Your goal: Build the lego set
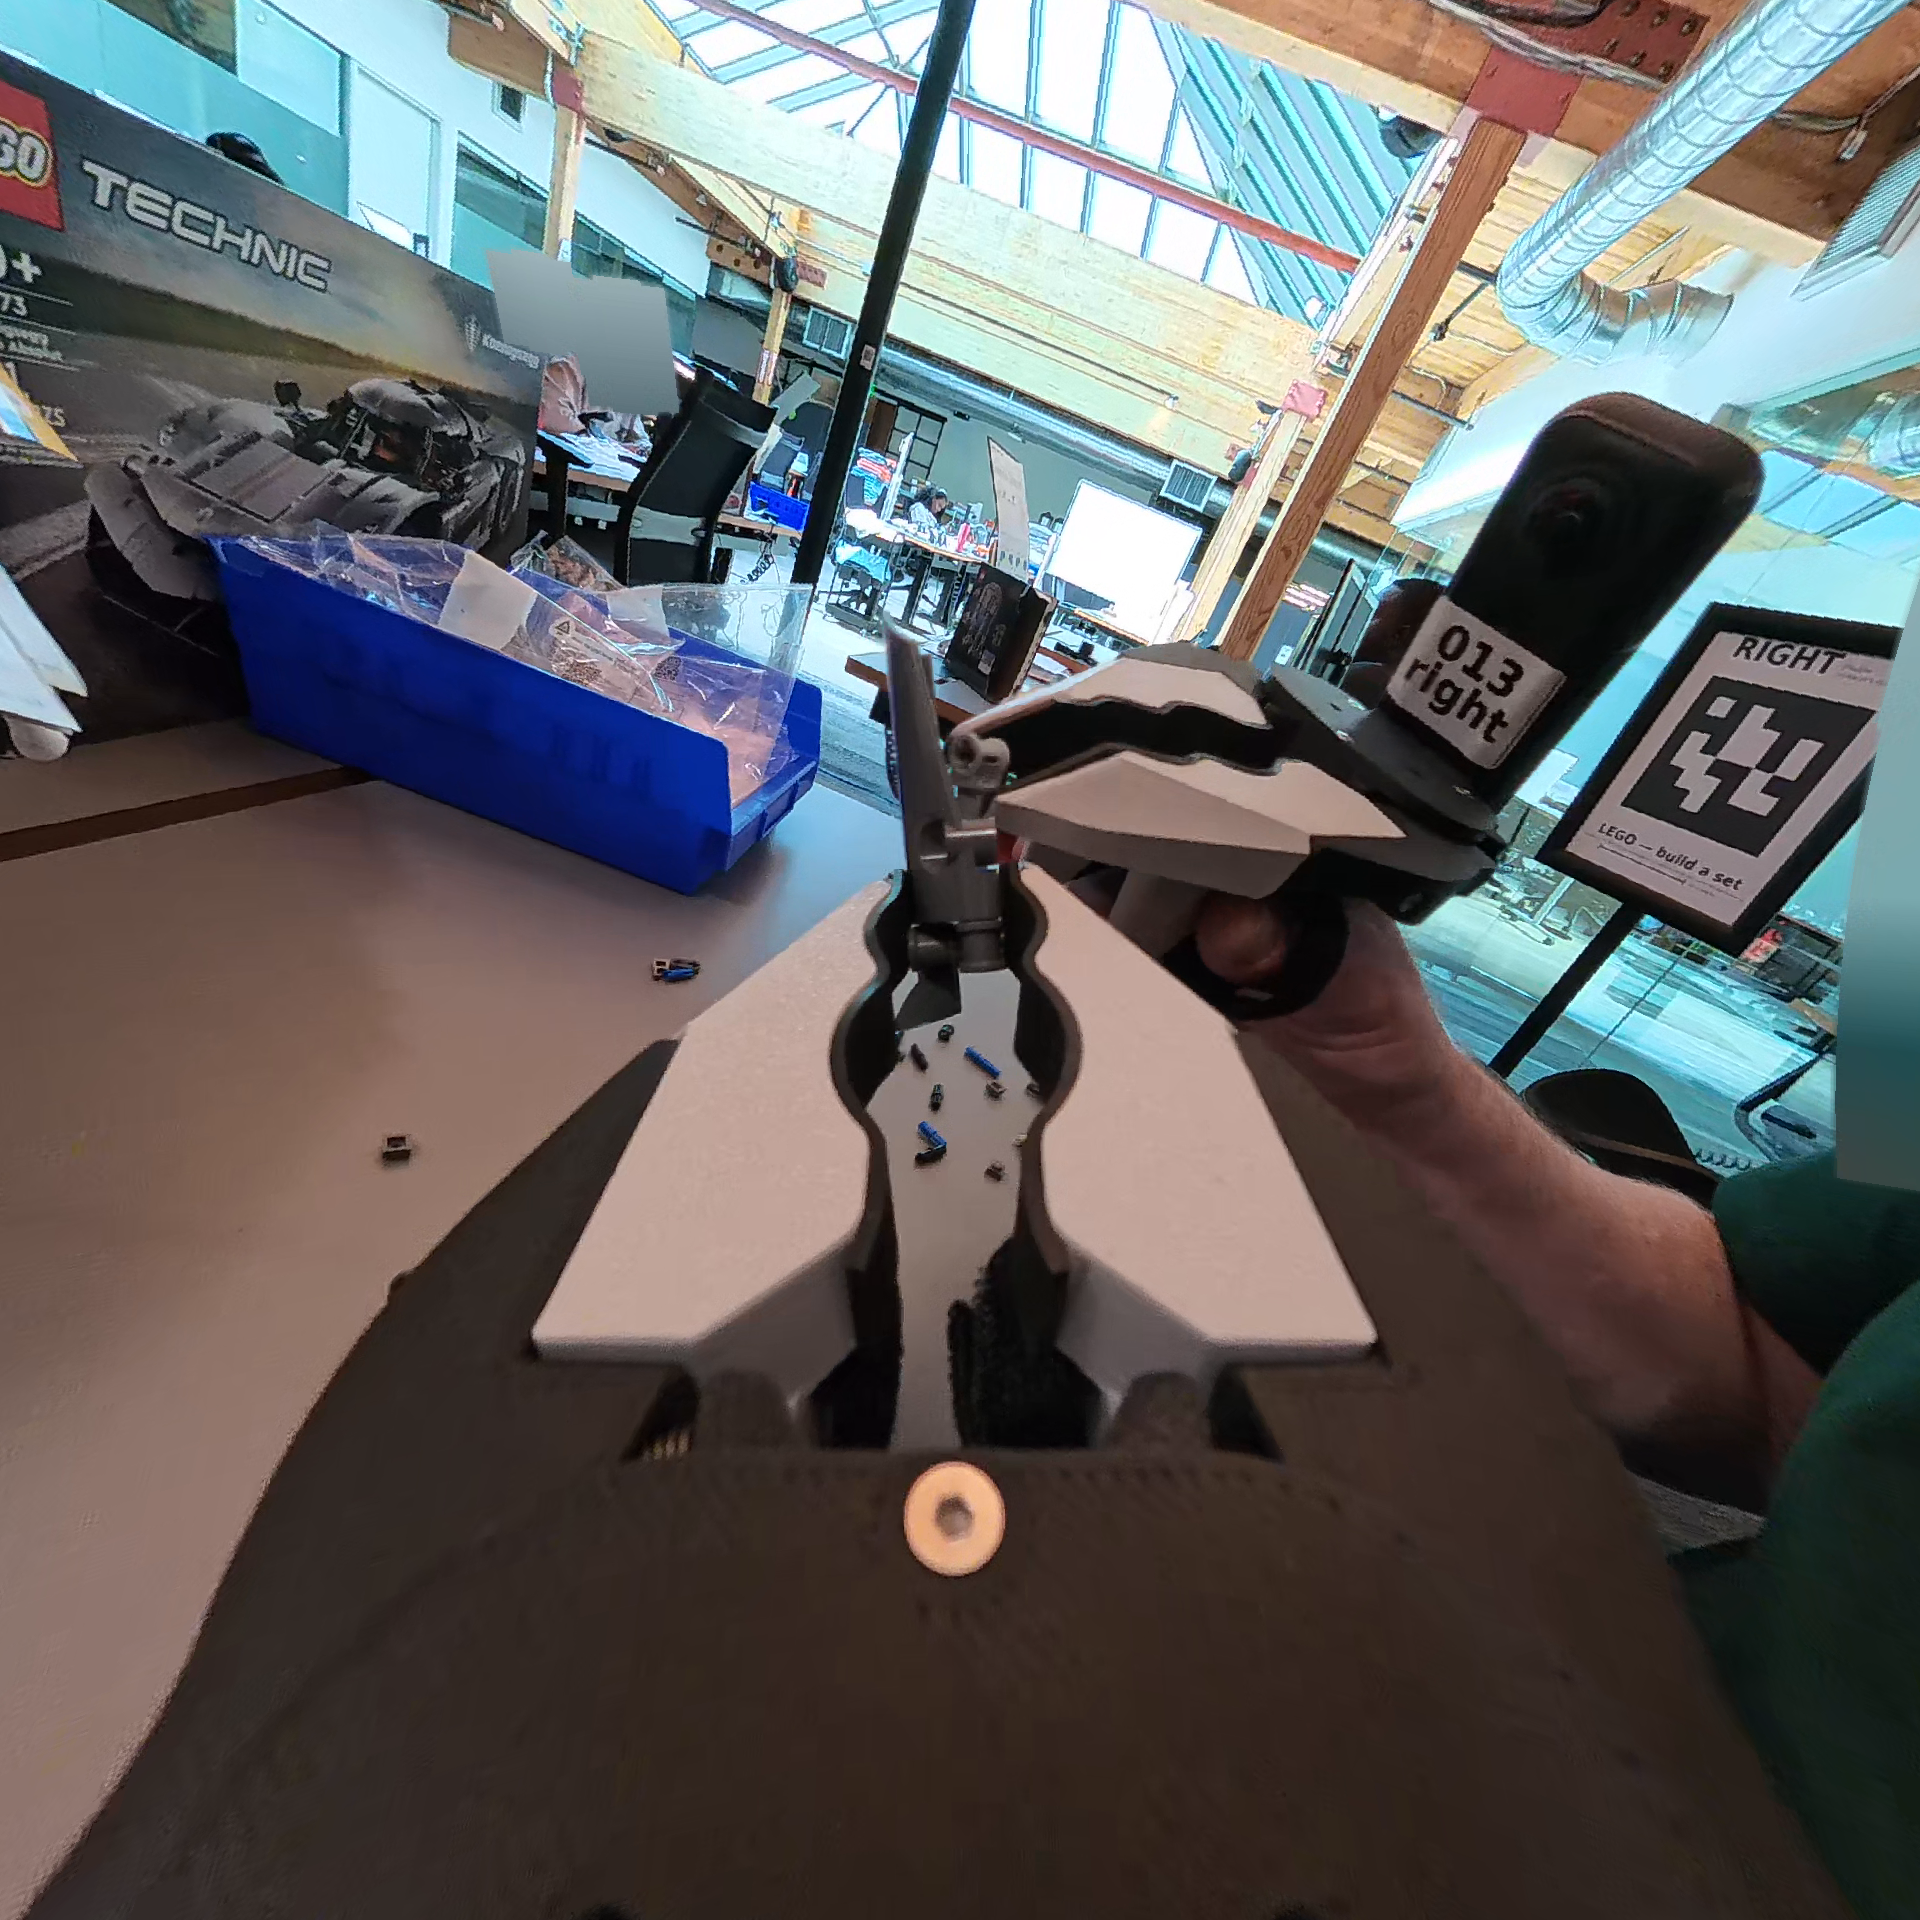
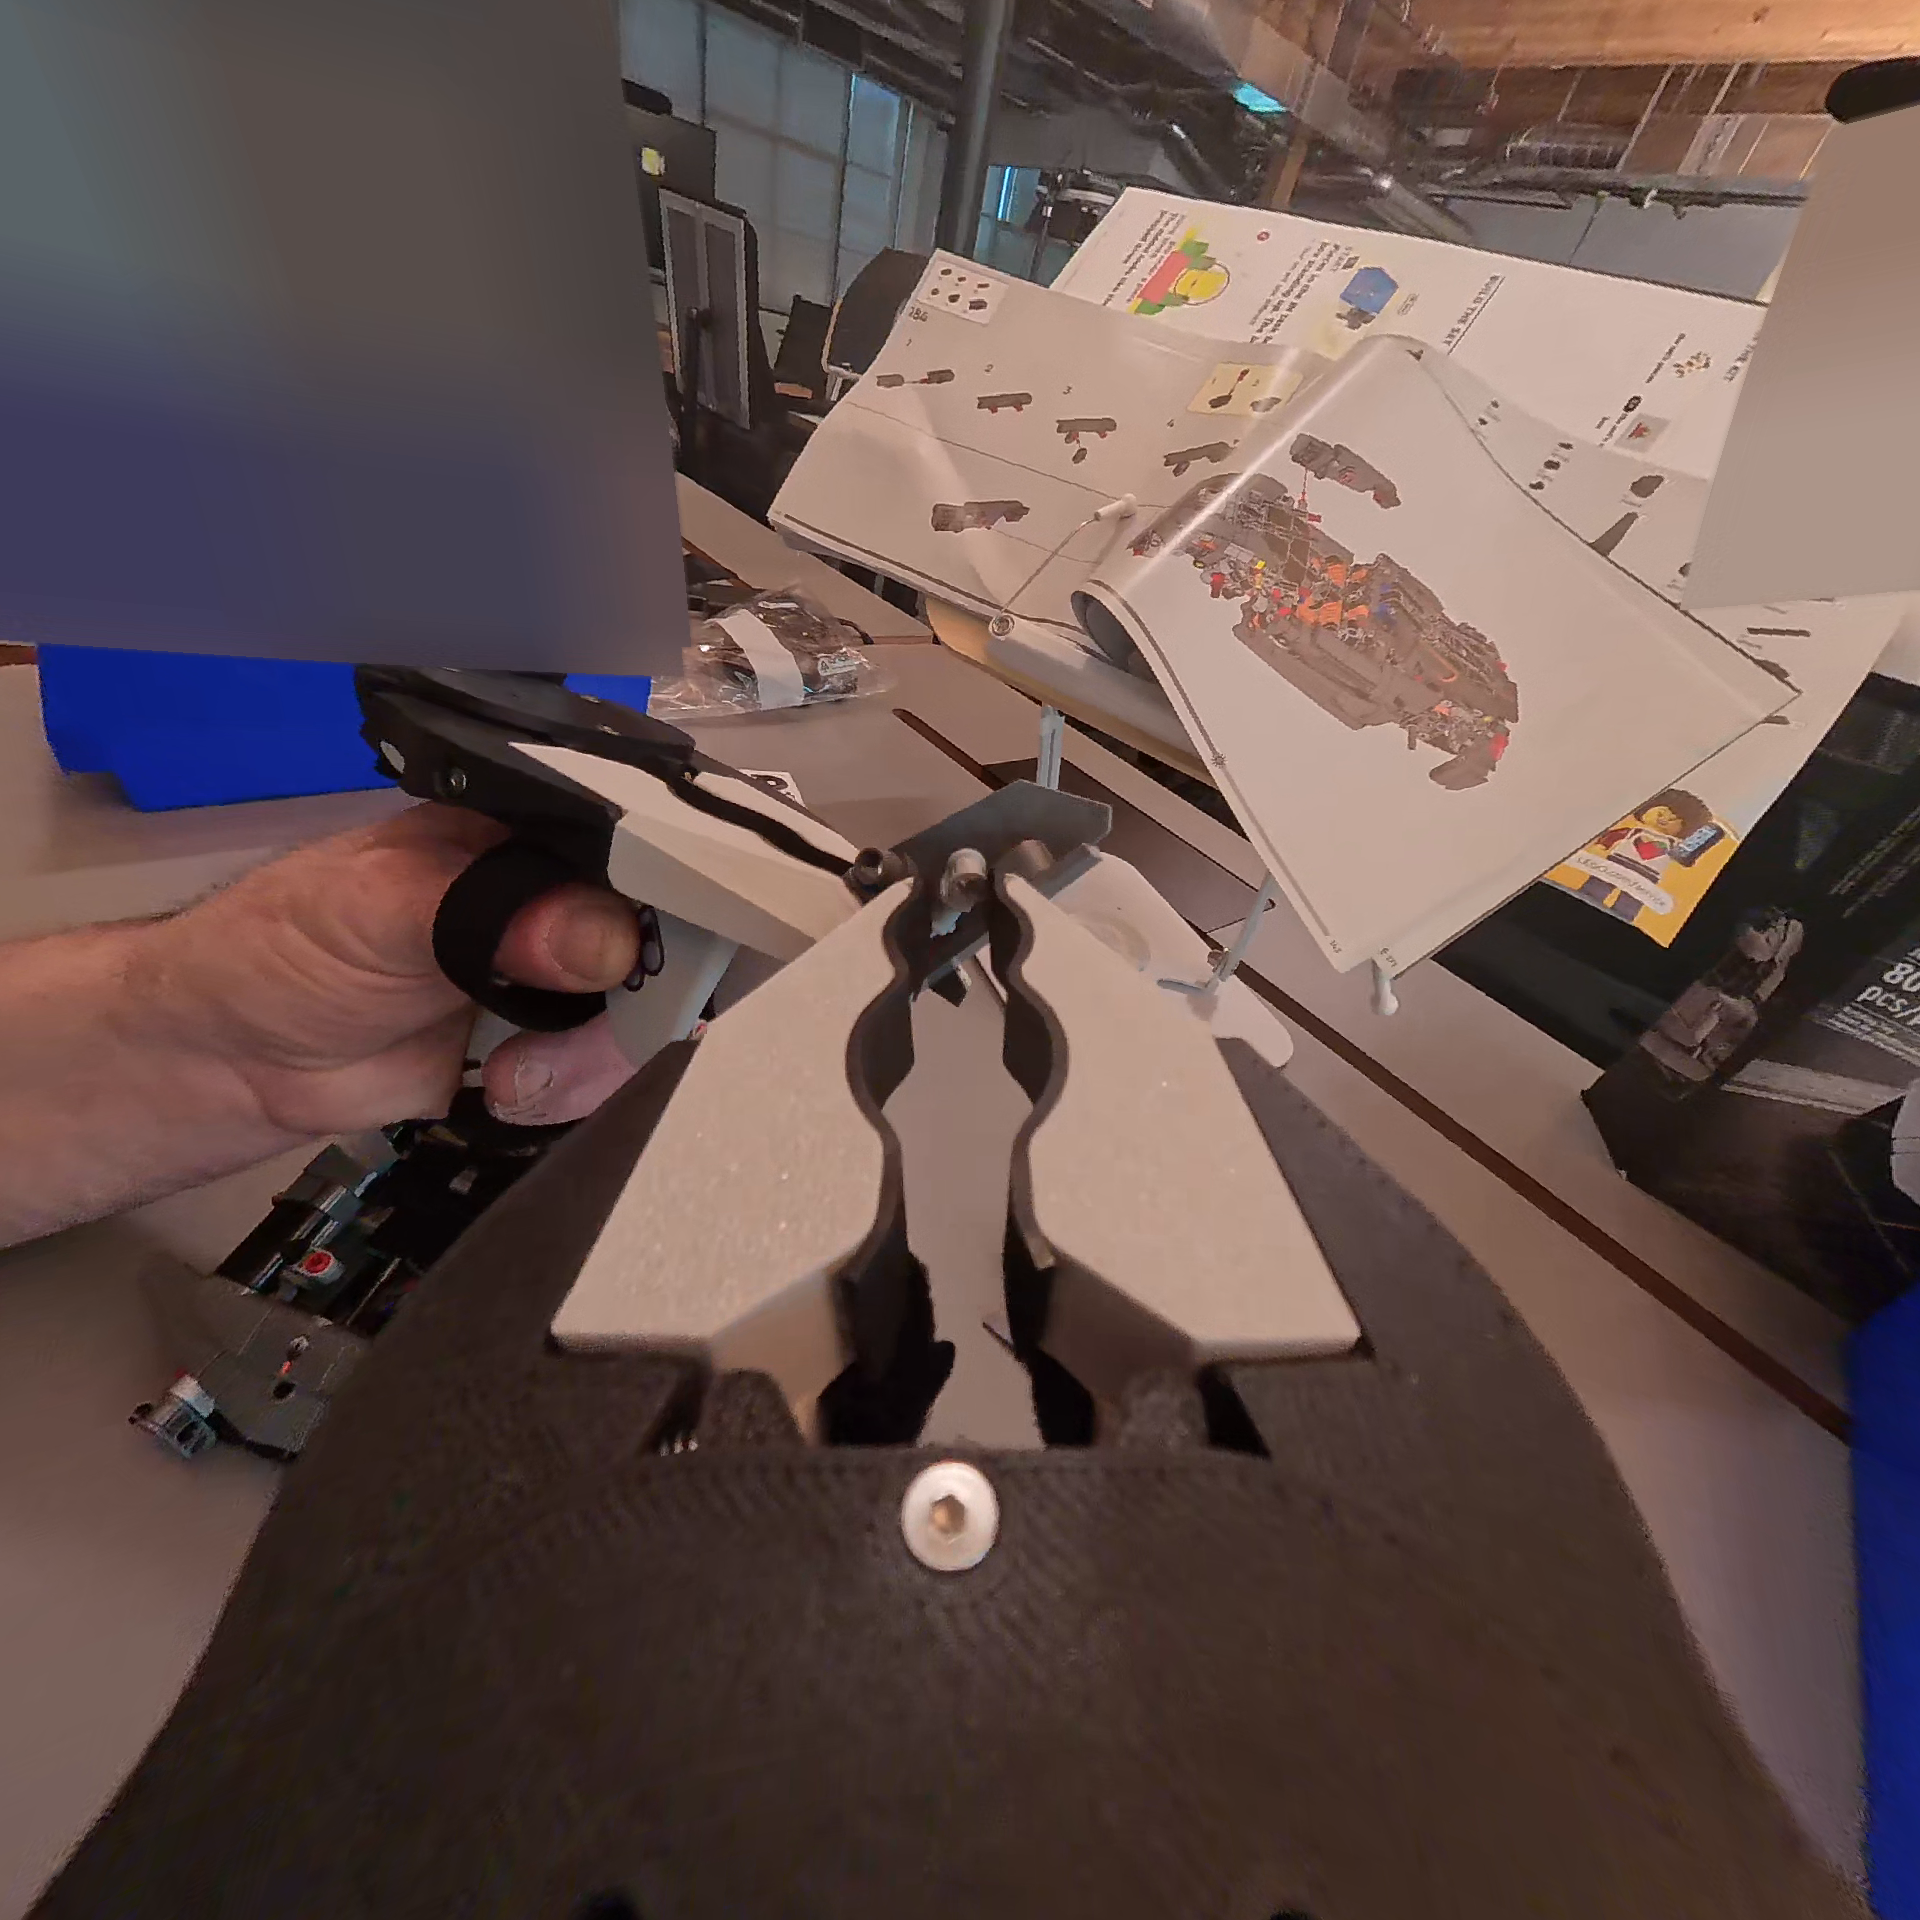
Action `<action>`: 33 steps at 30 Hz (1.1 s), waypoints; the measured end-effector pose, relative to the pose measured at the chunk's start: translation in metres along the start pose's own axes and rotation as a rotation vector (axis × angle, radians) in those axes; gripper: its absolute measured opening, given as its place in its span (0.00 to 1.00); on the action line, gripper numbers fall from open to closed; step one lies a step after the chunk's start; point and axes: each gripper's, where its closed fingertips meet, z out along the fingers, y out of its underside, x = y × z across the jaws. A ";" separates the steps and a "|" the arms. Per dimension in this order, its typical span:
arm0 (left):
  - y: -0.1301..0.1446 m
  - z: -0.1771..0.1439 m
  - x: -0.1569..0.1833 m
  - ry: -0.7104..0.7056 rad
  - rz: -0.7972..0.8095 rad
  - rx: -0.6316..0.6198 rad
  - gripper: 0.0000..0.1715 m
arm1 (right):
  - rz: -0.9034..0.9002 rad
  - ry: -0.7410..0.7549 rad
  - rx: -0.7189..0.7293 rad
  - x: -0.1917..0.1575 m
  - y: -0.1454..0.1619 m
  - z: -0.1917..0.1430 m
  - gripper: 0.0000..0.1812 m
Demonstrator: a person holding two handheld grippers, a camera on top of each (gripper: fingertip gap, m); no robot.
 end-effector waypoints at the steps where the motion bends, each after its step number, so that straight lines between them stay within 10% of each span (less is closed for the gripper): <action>1: 0.000 0.000 0.000 0.006 -0.009 0.002 0.08 | -0.008 0.003 0.000 0.000 0.000 0.000 0.04; 33: 0.007 0.006 0.003 -0.032 0.104 -0.038 0.08 | -0.124 -0.003 -0.107 -0.003 0.006 -0.008 0.06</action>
